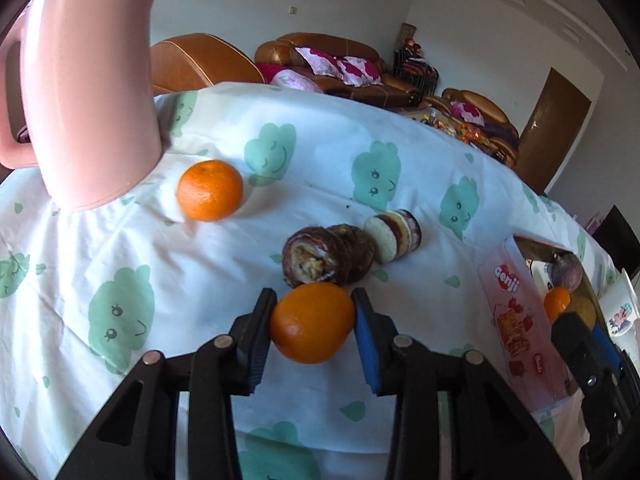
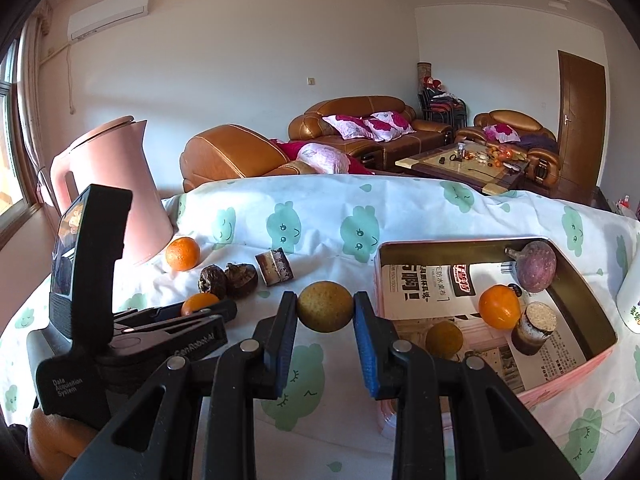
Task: Organize fruits
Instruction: 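Carry yellow fruit to tin with right tool while left tool releases orange inside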
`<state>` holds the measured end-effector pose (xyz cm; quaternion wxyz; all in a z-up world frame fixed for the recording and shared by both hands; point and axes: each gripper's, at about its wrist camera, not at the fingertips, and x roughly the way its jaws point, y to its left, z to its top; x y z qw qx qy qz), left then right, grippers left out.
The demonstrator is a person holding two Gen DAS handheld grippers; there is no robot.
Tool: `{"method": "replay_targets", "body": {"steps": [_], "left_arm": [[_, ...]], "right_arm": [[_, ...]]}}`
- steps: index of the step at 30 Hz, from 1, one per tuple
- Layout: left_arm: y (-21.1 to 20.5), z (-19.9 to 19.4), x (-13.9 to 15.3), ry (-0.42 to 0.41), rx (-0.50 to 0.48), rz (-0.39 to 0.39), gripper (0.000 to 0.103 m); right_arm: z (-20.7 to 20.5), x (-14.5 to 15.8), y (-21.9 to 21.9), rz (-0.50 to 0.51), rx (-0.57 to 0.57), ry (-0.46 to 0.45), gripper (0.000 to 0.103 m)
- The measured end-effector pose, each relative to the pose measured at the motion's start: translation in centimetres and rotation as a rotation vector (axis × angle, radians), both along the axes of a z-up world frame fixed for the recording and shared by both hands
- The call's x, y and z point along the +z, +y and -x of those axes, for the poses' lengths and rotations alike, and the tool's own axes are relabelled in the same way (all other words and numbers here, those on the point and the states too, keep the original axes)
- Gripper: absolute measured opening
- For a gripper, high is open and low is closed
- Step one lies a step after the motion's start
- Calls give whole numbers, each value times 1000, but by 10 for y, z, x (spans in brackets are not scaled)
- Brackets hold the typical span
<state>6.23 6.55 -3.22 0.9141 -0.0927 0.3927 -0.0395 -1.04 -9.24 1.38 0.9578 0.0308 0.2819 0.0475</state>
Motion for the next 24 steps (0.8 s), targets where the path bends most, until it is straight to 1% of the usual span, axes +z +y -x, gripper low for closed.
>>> {"method": "replay_targets", "body": {"steps": [2,4,7,9,12,17,24], "left_arm": [[5,11,8,-68,40,-8,40],[5,21,15,-133,60,-26,40],[1,32,21,-195,65,-56,40],[-2,34,24,-211,68,-70,40],[-9,33,27,-213,59,-80,40],[-27,38,30,-252,16,-91,40],[-77,52,37,-309,-83,-99,40]], "right_arm": [[2,0,3,17,3,-11,30],[4,1,6,42,8,-22,30],[7,3,8,53,17,-38,30],[9,5,6,53,13,-48,30],[10,8,-1,60,4,-63,30],[11,13,-22,69,-32,-78,30],[10,16,-56,93,-89,-89,30]]}}
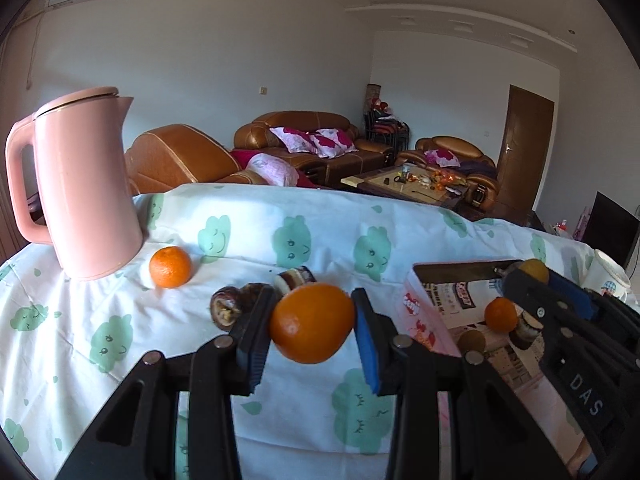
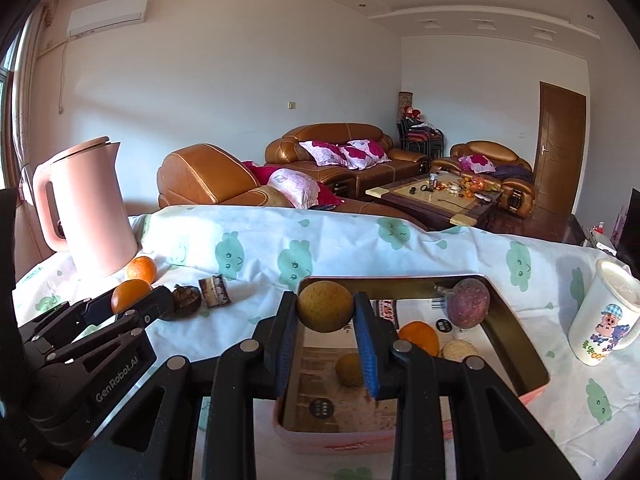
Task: Organize fruits
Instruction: 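Carry yellow fruit to tin with right tool while left tool releases orange inside, then release yellow fruit into tin with right tool while left tool withdraws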
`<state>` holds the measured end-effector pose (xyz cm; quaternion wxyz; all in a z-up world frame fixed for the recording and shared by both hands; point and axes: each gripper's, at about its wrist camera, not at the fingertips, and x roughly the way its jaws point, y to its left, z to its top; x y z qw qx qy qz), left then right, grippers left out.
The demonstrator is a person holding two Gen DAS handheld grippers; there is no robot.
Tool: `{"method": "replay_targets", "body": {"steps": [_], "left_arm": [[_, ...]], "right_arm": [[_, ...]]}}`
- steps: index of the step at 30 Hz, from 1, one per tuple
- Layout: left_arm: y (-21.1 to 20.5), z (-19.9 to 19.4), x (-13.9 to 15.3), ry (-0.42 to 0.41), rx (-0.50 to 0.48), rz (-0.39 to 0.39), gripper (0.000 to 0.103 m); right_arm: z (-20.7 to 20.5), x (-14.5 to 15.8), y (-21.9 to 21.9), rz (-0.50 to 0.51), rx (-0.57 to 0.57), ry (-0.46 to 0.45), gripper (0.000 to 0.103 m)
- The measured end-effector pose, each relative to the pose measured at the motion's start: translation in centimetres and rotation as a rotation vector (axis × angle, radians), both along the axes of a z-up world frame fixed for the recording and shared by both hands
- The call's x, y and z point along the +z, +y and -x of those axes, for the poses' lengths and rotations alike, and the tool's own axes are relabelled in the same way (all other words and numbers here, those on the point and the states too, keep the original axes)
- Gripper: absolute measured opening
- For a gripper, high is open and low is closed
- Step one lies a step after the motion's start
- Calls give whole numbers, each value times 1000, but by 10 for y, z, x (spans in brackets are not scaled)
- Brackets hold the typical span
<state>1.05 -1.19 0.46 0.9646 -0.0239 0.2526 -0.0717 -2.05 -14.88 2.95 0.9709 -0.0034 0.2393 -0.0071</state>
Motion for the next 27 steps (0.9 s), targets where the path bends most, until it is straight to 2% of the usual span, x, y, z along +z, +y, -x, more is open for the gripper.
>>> {"method": "replay_targets", "body": {"steps": [5,14,18,27], "left_arm": [[-45,6,7,-41,-81,-25,40],[-116,-4,6,-25,-192,-102,40],[-134,-17,-3,38,-205,-152,40],[-140,-41,-20,179,-199,-140,40]], "right_arm": [[-2,1,-32,2,-57,2,30],[-13,-3,-95,-13,-162,41,31],[-19,-9,-111,-7,-172,76,31],[-34,-24,-111,8,-119,155,31]]}}
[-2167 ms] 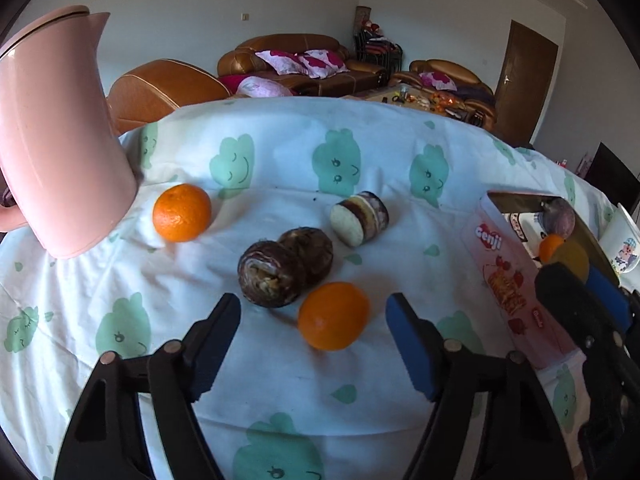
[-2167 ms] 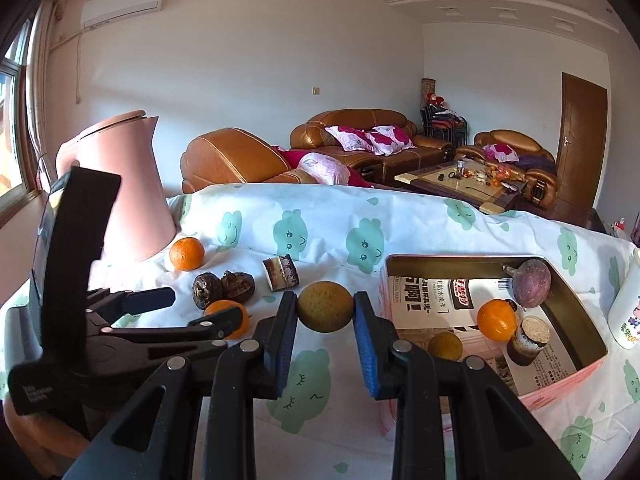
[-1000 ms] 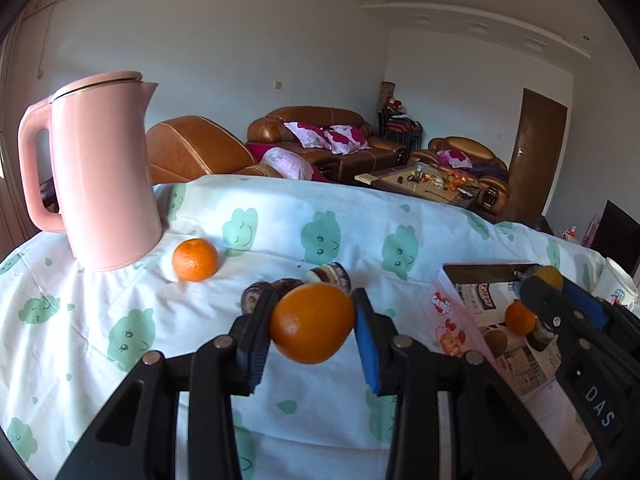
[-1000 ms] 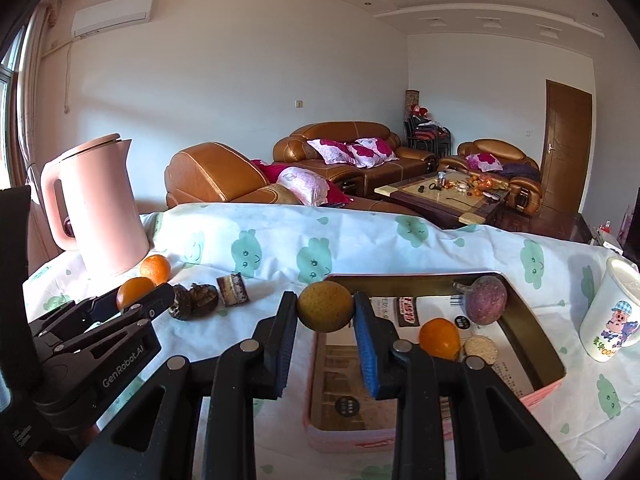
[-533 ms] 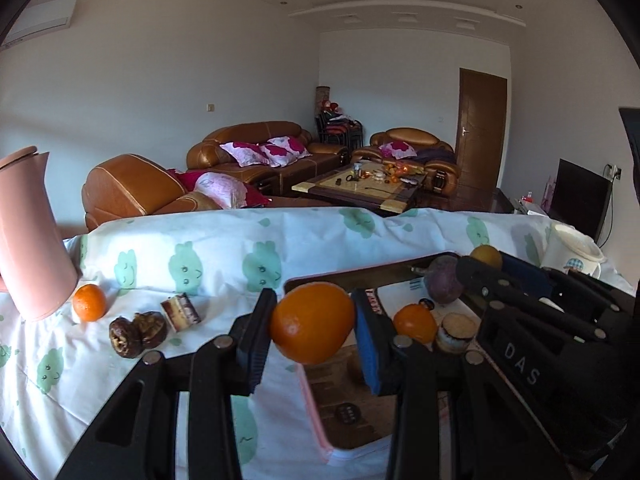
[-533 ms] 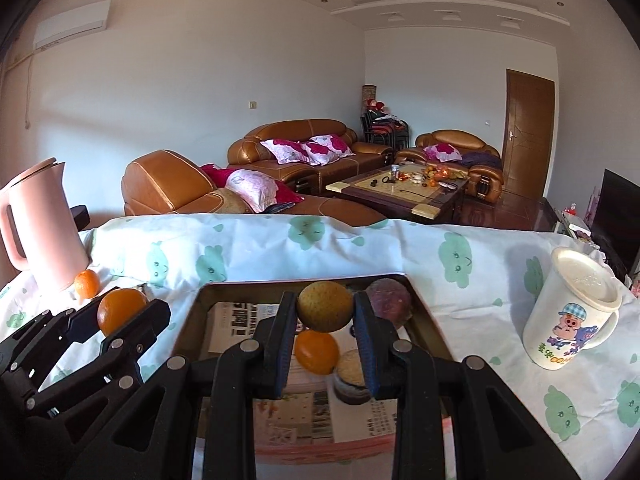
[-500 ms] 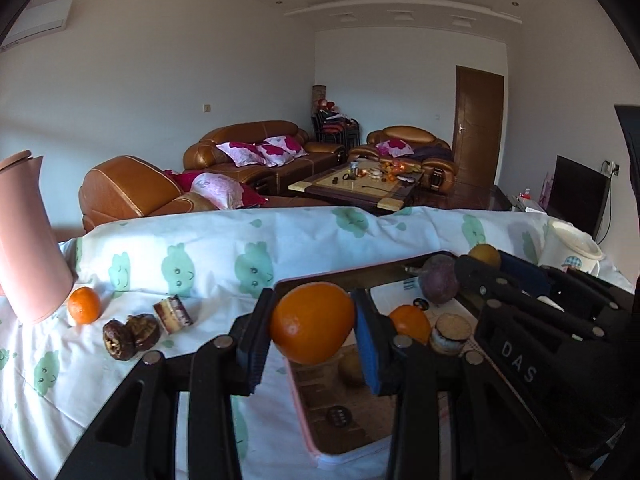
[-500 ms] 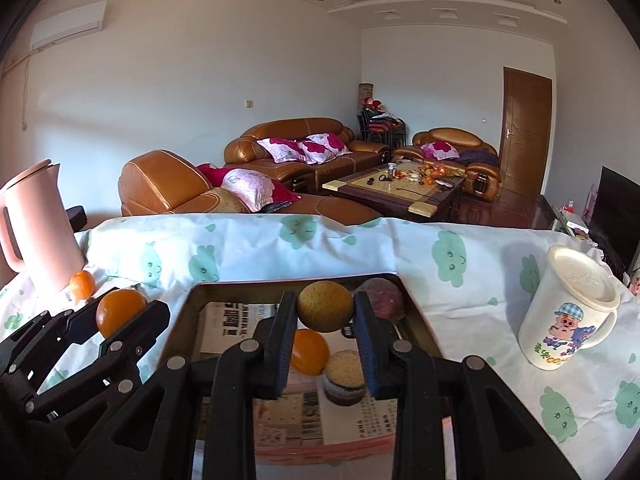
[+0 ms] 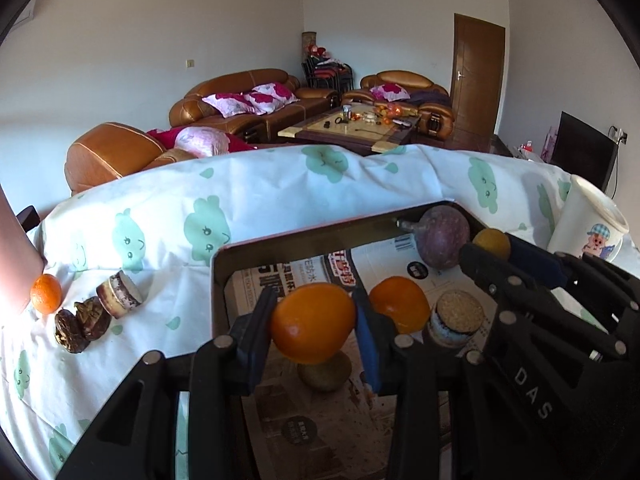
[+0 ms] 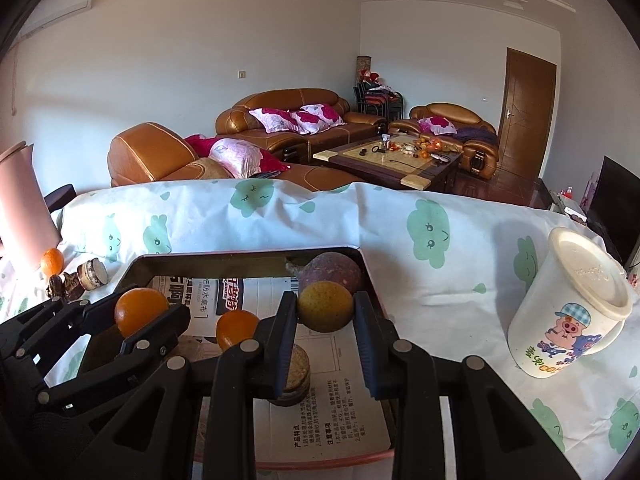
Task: Organize fruits
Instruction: 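Release yellow fruit into tin with right tool while left tool withdraws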
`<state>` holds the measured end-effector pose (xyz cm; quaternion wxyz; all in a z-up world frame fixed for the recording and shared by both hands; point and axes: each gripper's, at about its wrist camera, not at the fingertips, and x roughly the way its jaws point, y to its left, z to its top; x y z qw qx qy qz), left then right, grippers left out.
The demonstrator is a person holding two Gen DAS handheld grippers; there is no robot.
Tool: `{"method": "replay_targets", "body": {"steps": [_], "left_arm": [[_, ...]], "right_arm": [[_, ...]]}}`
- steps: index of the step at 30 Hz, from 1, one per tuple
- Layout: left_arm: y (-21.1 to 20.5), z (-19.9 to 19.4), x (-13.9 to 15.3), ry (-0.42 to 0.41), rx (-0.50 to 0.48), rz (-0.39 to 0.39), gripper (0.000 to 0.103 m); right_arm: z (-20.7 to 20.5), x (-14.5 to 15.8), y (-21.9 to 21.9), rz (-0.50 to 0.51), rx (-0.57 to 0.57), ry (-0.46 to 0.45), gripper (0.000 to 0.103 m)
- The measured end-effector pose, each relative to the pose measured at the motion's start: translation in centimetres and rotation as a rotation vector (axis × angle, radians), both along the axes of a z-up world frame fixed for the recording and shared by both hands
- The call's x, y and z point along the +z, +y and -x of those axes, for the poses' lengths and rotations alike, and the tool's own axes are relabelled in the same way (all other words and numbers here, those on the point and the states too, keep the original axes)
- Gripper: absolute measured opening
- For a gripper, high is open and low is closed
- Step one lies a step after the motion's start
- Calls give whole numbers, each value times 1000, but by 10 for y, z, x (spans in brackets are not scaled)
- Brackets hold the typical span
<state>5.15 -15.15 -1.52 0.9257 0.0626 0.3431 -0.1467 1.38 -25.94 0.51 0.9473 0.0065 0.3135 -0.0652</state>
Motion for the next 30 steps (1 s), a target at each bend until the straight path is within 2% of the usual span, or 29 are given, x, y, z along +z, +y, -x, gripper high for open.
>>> {"method": "replay_targets", "body": {"steps": [5,8,12,17,19,20,22,23,25,30], "left_arm": [[3,1,-1,4,8,14,41],[6,4,2,-17,15,26,43],[16,11,10,-73,73,27,63],[31,24,23,-160,111,54,89],[39,28,28,-190,129,65,103],[44,30,30,-204,128,81,103],[54,32,34,-214,126,108,103],[58,33,36,-218,138,109,103],[66,35,38,-235,168,102,103],[91,39,40,-279,244,92,103]], "right_arm": [[-5,-8,-1,-33,30,45,31],[-3,-9,-4,-66,48,41,31],[-6,-12,-12,-149,55,66,31],[-3,-6,-23,-271,91,23,32],[-1,-4,-27,-308,91,3,41],[0,-3,-29,-329,89,-9,46],[4,0,-35,-379,87,-44,75],[6,2,-36,-402,88,-65,80],[9,5,-34,-398,86,-94,82],[17,13,-20,-278,39,-149,82]]}}
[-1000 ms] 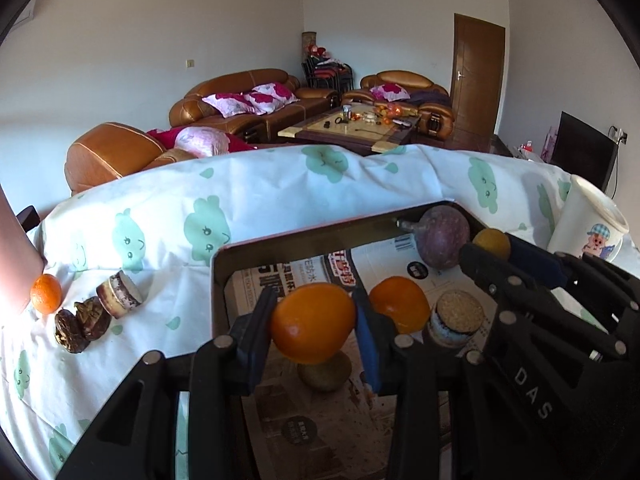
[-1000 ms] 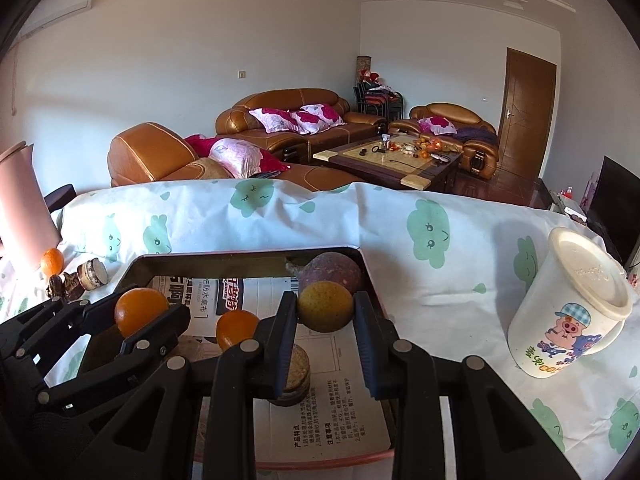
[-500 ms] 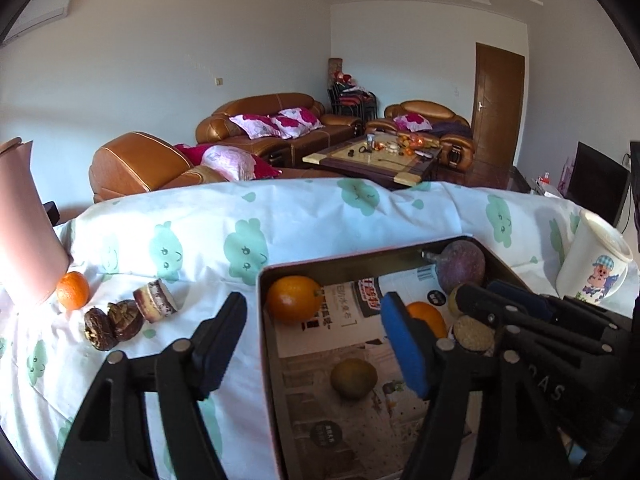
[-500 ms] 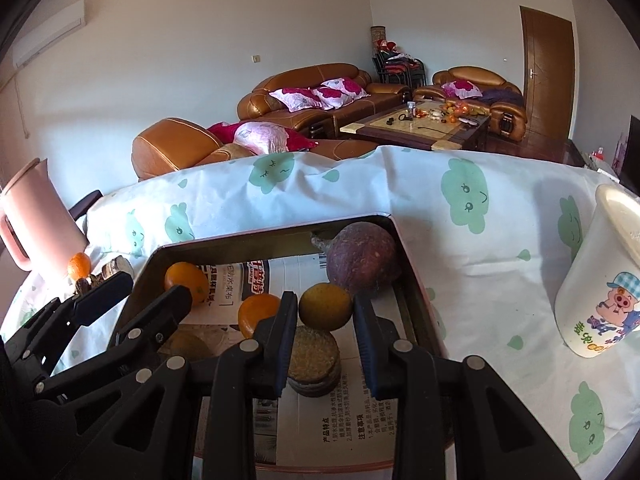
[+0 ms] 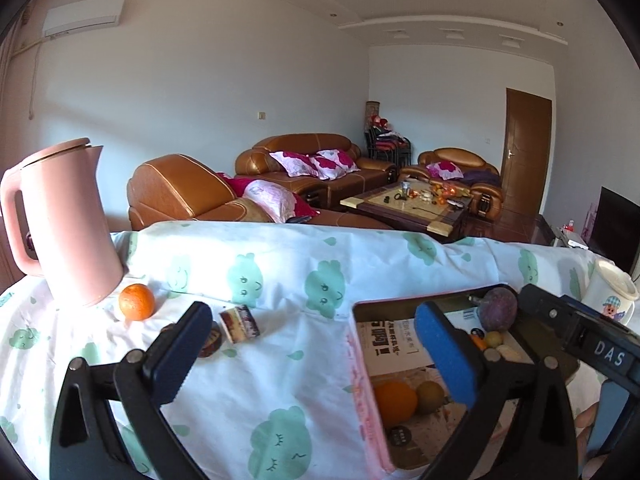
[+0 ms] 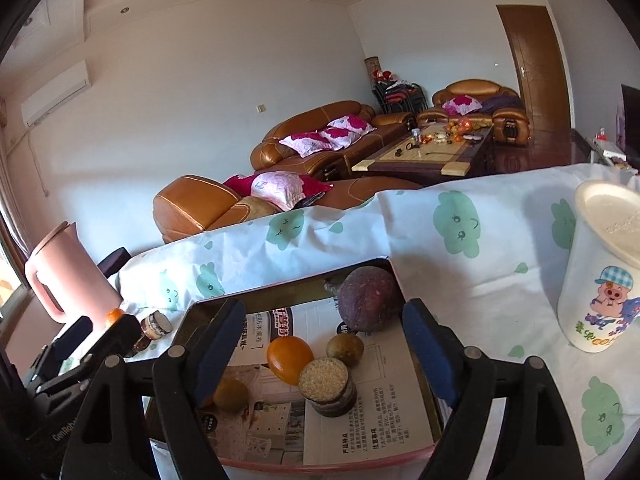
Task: Organize fruits
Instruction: 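Release yellow fruit into tin with right tool while left tool withdraws, then grasp the small brown jar with right tool while left tool reaches toward the dates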
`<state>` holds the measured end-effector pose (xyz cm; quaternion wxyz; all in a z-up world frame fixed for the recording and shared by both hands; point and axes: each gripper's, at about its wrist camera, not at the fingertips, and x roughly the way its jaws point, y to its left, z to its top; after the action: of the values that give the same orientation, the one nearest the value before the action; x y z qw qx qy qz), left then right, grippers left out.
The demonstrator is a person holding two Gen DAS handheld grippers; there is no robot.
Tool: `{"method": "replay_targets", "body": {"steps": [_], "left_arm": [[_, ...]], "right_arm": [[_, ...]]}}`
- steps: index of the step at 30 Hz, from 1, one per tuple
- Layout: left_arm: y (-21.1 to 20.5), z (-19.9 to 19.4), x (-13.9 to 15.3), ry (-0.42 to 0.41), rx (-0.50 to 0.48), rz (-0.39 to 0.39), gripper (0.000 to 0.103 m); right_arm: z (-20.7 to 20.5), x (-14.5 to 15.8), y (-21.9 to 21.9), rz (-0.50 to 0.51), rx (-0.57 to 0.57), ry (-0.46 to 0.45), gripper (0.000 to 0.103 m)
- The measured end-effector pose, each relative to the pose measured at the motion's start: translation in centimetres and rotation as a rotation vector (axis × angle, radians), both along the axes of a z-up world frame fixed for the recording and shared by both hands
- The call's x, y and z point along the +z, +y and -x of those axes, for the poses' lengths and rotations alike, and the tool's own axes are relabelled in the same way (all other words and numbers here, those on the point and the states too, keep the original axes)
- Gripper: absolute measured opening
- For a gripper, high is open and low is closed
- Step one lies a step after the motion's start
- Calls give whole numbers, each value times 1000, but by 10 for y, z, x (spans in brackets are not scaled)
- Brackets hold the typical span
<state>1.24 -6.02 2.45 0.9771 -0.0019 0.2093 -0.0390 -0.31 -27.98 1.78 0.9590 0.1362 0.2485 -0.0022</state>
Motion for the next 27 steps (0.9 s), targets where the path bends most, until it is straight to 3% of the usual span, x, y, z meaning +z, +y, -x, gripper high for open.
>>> {"method": "replay_targets", "body": {"steps": [6,10,13,20,27], "left_arm": [[12,-2,-9,-3,66,-45,103],[8,0,-11,6,39,-75,103],[10,4,-11,-1,27,-84,103],[26,6,-13,30,-6,-68,103],[47,0,-14,24,-6,-143,103]], "right_arm": [[17,9,14,170,-68,-93,82],[13,4,27,239,-76,-49,82],[19,7,33,281,-103,-72,82],[30,8,44,284,-156,-91,82],[31,8,62,255,-174,-91,82]]}}
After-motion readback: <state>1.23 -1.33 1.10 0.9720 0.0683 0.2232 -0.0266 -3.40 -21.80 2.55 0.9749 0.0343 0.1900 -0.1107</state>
